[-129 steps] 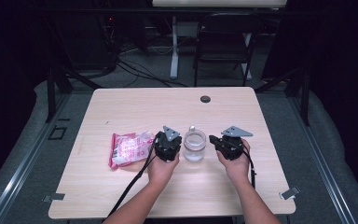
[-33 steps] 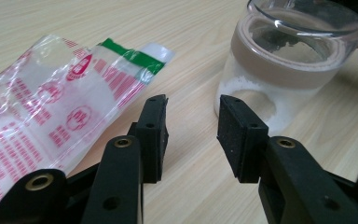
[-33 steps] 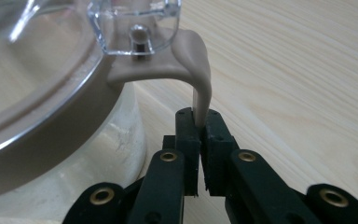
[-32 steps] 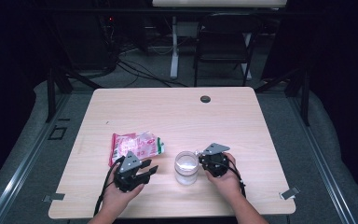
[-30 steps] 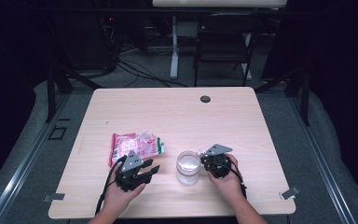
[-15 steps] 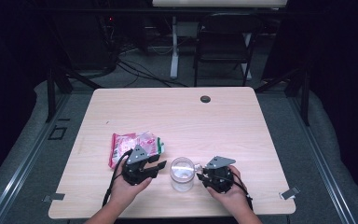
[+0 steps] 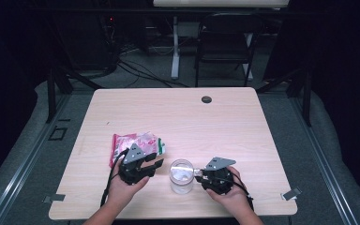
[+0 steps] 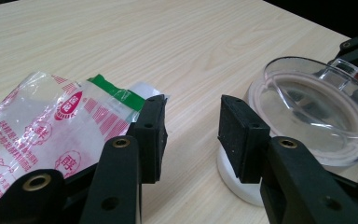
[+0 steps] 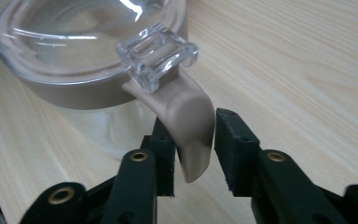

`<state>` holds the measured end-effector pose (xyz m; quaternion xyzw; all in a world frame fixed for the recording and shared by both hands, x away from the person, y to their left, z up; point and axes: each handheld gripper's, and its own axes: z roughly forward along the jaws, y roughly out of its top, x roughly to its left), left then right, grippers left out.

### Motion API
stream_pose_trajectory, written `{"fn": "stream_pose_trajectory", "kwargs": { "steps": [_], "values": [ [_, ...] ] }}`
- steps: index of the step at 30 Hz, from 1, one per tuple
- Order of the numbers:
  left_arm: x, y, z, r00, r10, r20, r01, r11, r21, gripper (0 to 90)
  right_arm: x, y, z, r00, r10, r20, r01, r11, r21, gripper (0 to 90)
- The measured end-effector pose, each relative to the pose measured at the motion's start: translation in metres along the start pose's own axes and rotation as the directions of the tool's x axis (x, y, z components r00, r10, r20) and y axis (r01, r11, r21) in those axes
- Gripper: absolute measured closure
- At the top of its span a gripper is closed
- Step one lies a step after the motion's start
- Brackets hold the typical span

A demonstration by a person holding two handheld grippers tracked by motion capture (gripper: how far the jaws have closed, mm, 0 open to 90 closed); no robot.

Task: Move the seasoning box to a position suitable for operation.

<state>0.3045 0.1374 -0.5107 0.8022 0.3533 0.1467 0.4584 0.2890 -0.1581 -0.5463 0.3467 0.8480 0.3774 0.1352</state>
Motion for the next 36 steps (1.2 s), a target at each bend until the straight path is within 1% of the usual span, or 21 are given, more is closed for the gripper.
{"fn": "stream_pose_trajectory", "kwargs": {
  "steps": [1, 4, 6, 7, 9, 11, 13, 14, 15, 17, 19, 21, 24, 25, 27, 28, 29, 30, 31, 33, 36],
  "values": [
    [0.0, 0.0, -0.001, 1.0, -0.007, 0.001, 0.007, 1.0, -0.003, 61.7, -0.001, 0.0, 0.0, 1.0, 0.001, 0.0, -0.001, 1.0, -0.005, 64.2],
    [0.0, 0.0, -0.003, 1.0, 0.0, -0.004, 0.0, 1.0, -0.006, 61.7, -0.002, 0.002, -0.003, 1.0, -0.006, -0.002, 0.006, 1.0, -0.009, 61.0],
    [0.0, 0.0, -0.004, 1.0, -0.001, -0.004, 0.001, 1.0, -0.008, 61.7, -0.002, 0.004, -0.006, 0.9996, -0.023, -0.017, 0.022, 1.0, -0.007, 58.7],
    [0.001, 0.0, -0.005, 1.0, 0.001, -0.004, -0.001, 1.0, -0.007, 61.8, -0.002, 0.005, -0.008, 0.999, -0.035, -0.026, 0.035, 0.999, -0.001, 57.2],
    [0.001, 0.001, -0.005, 1.0, -0.003, -0.005, 0.003, 0.9999, -0.014, 61.7, -0.001, 0.006, -0.011, 0.996, -0.082, -0.036, 0.082, 0.997, 0.009, 53.8],
    [0.001, 0.001, -0.006, 1.0, -0.007, -0.003, 0.007, 0.9997, -0.022, 61.7, 0.002, 0.007, -0.014, 0.9933, -0.111, -0.031, 0.112, 0.994, 0.014, 53.6],
    [0.001, 0.001, -0.007, 0.9999, -0.012, 0.0, 0.012, 0.9996, -0.024, 61.7, 0.004, 0.009, -0.018, 0.9911, -0.127, -0.038, 0.128, 0.992, 0.02, 53.6],
    [0.001, 0.001, -0.007, 0.9999, -0.013, 0.0, 0.013, 0.9996, -0.024, 61.7, 0.006, 0.009, -0.019, 0.9914, -0.126, -0.033, 0.127, 0.992, 0.007, 53.8],
    [0.001, 0.001, -0.007, 0.9999, -0.01, -0.001, 0.01, 0.9996, -0.027, 61.8, 0.007, 0.011, -0.022, 0.9904, -0.134, -0.037, 0.134, 0.991, 0.005, 54.0],
    [0.002, 0.002, -0.007, 1.0, -0.009, -0.003, 0.009, 0.9996, -0.025, 62.2, 0.009, 0.012, -0.026, 0.9906, -0.132, -0.038, 0.131, 0.991, -0.014, 54.0],
    [0.002, 0.002, -0.008, 0.9999, -0.01, 0.002, 0.01, 0.9998, -0.018, 62.8, 0.011, 0.014, -0.032, 0.9897, -0.141, -0.028, 0.14, 0.99, -0.026, 54.2],
    [0.002, 0.002, -0.008, 0.9999, -0.013, 0.006, 0.013, 0.9997, -0.019, 63.3, 0.011, 0.015, -0.037, 0.9907, -0.129, -0.044, 0.126, 0.99, -0.056, 54.4],
    [0.001, 0.002, -0.007, 0.9999, -0.011, 0.013, 0.011, 0.9997, -0.02, 65.1, 0.012, 0.017, -0.042, 0.9938, -0.102, -0.044, 0.097, 0.99, -0.099, 56.4],
    [0.0, 0.002, -0.007, 0.9998, -0.013, 0.016, 0.013, 0.9998, -0.014, 65.9, 0.012, 0.018, -0.043, 0.9954, -0.089, -0.037, 0.084, 0.99, -0.113, 58.9],
    [-0.001, 0.001, -0.006, 0.9998, 0.0, 0.018, 0.0, 1.0, -0.004, 67.7, 0.012, 0.019, -0.047, 0.9985, -0.051, -0.02, 0.048, 0.989, -0.143, 66.5],
    [-0.002, 0.001, -0.006, 0.9998, -0.001, 0.019, 0.001, 1.0, -0.002, 68.5, 0.012, 0.02, -0.049, 0.9994, -0.03, -0.017, 0.027, 0.988, -0.152, 70.3],
    [-0.003, 0.001, -0.005, 0.9998, 0.009, 0.019, -0.009, 1.0, 0.003, 69.3, 0.012, 0.021, -0.051, 0.9998, -0.014, -0.012, 0.012, 0.987, -0.158, 73.4],
    [-0.004, 0.001, -0.005, 0.9997, 0.01, 0.022, -0.01, 0.9999, 0.007, 70.3, 0.011, 0.022, -0.053, 0.9999, -0.004, -0.009, 0.003, 0.987, -0.159, 75.6],
    [-0.004, 0.001, -0.005, 0.9996, 0.015, 0.024, -0.015, 0.9998, 0.011, 71.1, 0.011, 0.022, -0.054, 0.9999, 0.011, -0.012, -0.013, 0.987, -0.157, 76.6],
    [-0.006, 0.001, -0.005, 0.9994, 0.019, 0.03, -0.019, 0.9997, 0.014, 72.6, 0.009, 0.022, -0.053, 0.9989, 0.033, -0.034, -0.038, 0.987, -0.155, 76.8],
    [-0.009, 0.0, -0.004, 0.9991, 0.027, 0.032, -0.028, 0.9993, 0.024, 76.0, 0.009, 0.022, -0.048, 0.9975, 0.062, -0.032, -0.067, 0.985, -0.16, 76.4]
  ]
}}
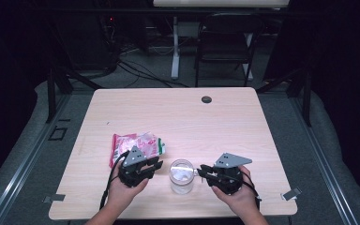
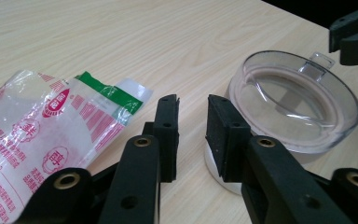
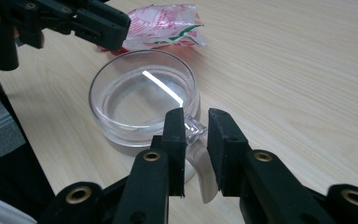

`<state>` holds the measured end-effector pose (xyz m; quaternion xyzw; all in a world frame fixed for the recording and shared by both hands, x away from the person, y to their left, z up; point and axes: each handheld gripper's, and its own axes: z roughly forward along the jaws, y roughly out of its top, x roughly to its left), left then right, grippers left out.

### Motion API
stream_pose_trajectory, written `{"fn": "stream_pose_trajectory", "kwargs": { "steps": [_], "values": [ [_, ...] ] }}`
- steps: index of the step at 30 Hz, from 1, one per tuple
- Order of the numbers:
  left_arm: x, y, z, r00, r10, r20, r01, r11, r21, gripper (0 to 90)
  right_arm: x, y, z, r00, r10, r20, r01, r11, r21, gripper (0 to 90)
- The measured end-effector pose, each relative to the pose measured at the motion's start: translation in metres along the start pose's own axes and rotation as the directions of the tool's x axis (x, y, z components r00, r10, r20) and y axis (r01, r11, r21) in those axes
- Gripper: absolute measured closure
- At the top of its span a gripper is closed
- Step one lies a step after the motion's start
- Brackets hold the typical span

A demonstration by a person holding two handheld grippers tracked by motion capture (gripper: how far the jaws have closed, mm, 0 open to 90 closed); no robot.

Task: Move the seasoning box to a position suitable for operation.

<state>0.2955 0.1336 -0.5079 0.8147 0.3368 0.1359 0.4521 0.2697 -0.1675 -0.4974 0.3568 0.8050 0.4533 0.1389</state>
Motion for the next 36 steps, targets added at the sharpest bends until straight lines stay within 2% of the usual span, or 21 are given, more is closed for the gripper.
{"fn": "stream_pose_trajectory", "kwargs": {
  "steps": [3, 9, 13, 18, 21, 25, 27, 31, 36],
  "values": [
    [-0.003, -0.001, 0.001, 0.9999, 0.012, 0.011, -0.012, 0.9999, 0.011, 79.4, 0.001, 0.001, 0.005, 0.9994, 0.035, -0.002, -0.035, 0.999, -0.001, 76.1],
    [-0.01, -0.003, 0.001, 0.9986, 0.039, 0.036, -0.041, 0.9984, 0.04, 86.7, 0.001, 0.001, 0.013, 0.9993, 0.023, 0.028, -0.024, 0.999, 0.024, 79.2],
    [-0.014, -0.003, -0.001, 0.9978, 0.051, 0.044, -0.053, 0.997, 0.057, 90.0, 0.0, 0.002, 0.014, 0.9992, 0.031, 0.026, -0.031, 0.999, 0.008, 78.1],
    [-0.017, -0.003, -0.002, 0.9972, 0.051, 0.053, -0.055, 0.9959, 0.071, 90.0, 0.002, 0.006, 0.013, 0.9984, 0.043, 0.037, -0.042, 0.998, -0.037, 78.5],
    [-0.021, -0.005, 0.001, 0.9954, 0.064, 0.07, -0.071, 0.9932, 0.093, 90.0, 0.005, 0.008, 0.015, 0.9969, 0.043, 0.065, -0.04, 0.998, -0.055, 80.0],
    [-0.026, -0.008, 0.005, 0.9937, 0.091, 0.064, -0.099, 0.9874, 0.123, 90.0, 0.003, 0.009, 0.018, 0.9959, 0.045, 0.079, -0.042, 0.998, -0.036, 81.1],
    [-0.027, -0.009, 0.006, 0.9937, 0.092, 0.064, -0.1, 0.986, 0.134, 90.0, 0.001, 0.009, 0.019, 0.9953, 0.064, 0.072, -0.061, 0.997, -0.041, 81.3],
    [-0.026, -0.01, 0.006, 0.9938, 0.084, 0.073, -0.093, 0.9871, 0.131, 90.0, -0.002, 0.008, 0.018, 0.9957, 0.076, 0.052, -0.074, 0.997, -0.033, 82.1],
    [-0.026, -0.009, 0.004, 0.9939, 0.077, 0.079, -0.086, 0.9894, 0.117, 90.0, -0.002, 0.008, 0.018, 0.9958, 0.075, 0.053, -0.073, 0.997, -0.035, 82.4]
  ]
}}
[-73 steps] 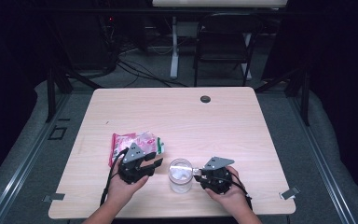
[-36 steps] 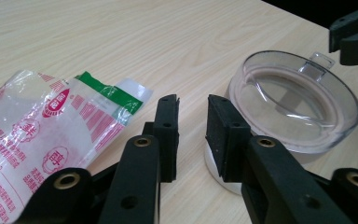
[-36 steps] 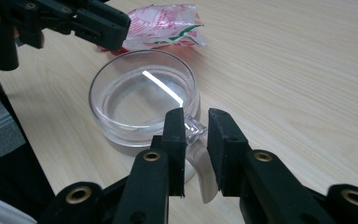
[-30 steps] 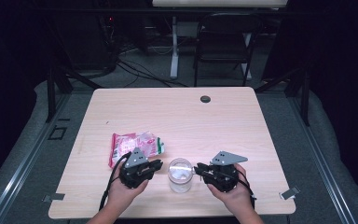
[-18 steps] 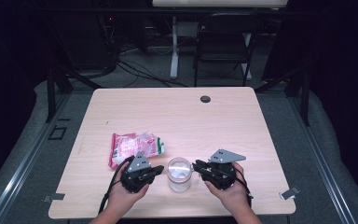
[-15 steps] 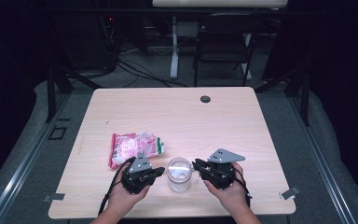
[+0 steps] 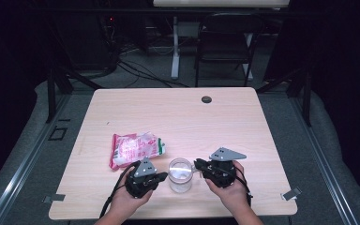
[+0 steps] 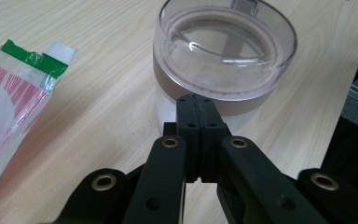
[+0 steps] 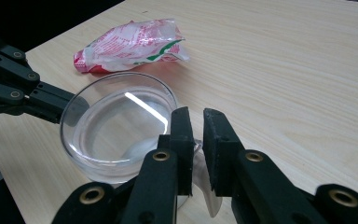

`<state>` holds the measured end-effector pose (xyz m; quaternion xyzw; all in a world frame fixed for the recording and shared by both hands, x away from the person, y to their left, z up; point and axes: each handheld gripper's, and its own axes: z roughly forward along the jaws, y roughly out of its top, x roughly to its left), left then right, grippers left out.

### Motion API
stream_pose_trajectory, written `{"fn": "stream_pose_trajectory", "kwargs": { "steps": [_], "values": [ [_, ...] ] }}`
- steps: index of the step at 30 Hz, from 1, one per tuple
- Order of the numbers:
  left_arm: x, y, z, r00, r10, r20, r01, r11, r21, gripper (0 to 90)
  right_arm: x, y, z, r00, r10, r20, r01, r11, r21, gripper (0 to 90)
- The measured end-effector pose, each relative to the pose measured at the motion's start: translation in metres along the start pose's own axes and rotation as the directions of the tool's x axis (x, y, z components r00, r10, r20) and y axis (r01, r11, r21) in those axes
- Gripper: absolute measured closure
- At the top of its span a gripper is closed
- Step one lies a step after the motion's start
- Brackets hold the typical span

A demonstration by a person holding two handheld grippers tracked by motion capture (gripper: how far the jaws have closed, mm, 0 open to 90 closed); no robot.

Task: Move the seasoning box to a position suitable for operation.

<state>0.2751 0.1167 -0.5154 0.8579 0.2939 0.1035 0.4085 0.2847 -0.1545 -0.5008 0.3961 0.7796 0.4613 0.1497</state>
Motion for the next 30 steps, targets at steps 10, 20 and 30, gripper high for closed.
{"fn": "stream_pose_trajectory", "kwargs": {
  "steps": [10, 20, 30],
  "values": [
    [0.002, 0.003, -0.006, 0.9994, -0.024, 0.024, 0.025, 0.9987, -0.045, 90.0, -0.001, -0.001, 0.0, 1.0, 0.003, 0.004, -0.003, 1.0, -0.01, 83.7],
    [0.002, 0.009, -0.01, 0.9992, -0.017, 0.035, 0.02, 0.9962, -0.084, 89.4, -0.001, -0.005, -0.002, 0.9999, 0.014, 0.009, -0.013, 1.0, -0.02, 84.7],
    [-0.001, 0.019, -0.016, 0.9992, 0.002, 0.04, 0.002, 0.994, -0.109, 88.6, 0.002, -0.008, -0.009, 0.9987, -0.03, -0.041, 0.029, 0.999, -0.035, 68.6]
  ]
}}
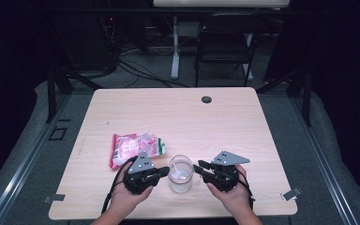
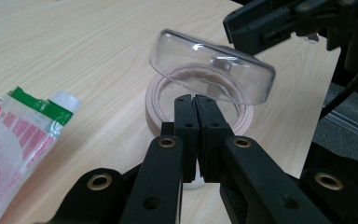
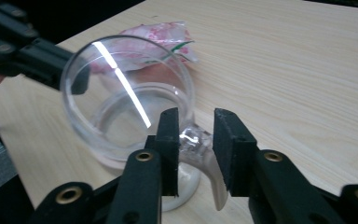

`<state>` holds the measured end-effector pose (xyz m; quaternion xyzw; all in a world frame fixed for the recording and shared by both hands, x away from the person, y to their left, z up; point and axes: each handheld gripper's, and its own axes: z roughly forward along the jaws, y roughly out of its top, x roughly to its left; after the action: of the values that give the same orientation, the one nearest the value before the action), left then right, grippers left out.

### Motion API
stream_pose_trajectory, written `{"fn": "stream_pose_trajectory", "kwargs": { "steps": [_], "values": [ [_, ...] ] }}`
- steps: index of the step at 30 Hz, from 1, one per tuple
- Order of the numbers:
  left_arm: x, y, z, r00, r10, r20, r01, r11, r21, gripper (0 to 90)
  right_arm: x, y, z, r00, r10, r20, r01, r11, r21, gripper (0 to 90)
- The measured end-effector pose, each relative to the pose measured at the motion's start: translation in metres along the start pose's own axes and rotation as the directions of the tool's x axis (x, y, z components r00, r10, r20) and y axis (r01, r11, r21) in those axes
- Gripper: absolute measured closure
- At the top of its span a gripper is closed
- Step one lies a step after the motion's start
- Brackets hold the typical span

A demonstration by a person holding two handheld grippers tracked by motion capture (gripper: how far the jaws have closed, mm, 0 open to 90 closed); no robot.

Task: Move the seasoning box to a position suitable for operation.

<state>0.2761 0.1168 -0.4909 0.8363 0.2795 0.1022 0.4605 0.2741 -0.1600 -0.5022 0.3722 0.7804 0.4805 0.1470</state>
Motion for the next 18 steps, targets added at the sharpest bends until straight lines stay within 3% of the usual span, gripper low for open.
{"fn": "stream_pose_trajectory", "kwargs": {
  "steps": [5, 12, 15, 18],
  "values": [
    [-0.001, 0.008, 0.0, 0.9999, 0.001, 0.011, 0.0, 0.9998, -0.022, 87.5, 0.009, -0.003, -0.009, 0.9958, -0.09, -0.02, 0.089, 0.996, -0.023, 60.0],
    [-0.002, 0.015, 0.003, 0.9995, 0.02, 0.023, -0.019, 0.999, -0.039, 85.2, 0.014, -0.008, -0.013, 0.9914, -0.116, -0.061, 0.115, 0.993, -0.014, 47.8],
    [-0.004, 0.018, 0.003, 0.9996, 0.018, 0.024, -0.016, 0.9988, -0.046, 84.4, 0.019, -0.011, -0.009, 0.9854, -0.16, -0.059, 0.161, 0.987, 0.018, 47.3],
    [-0.005, 0.018, 0.003, 0.9995, 0.022, 0.024, -0.021, 0.9983, -0.055, 82.2, 0.024, -0.012, -0.007, 0.9809, -0.192, -0.028, 0.193, 0.981, 0.026, 46.6]
  ]
}}
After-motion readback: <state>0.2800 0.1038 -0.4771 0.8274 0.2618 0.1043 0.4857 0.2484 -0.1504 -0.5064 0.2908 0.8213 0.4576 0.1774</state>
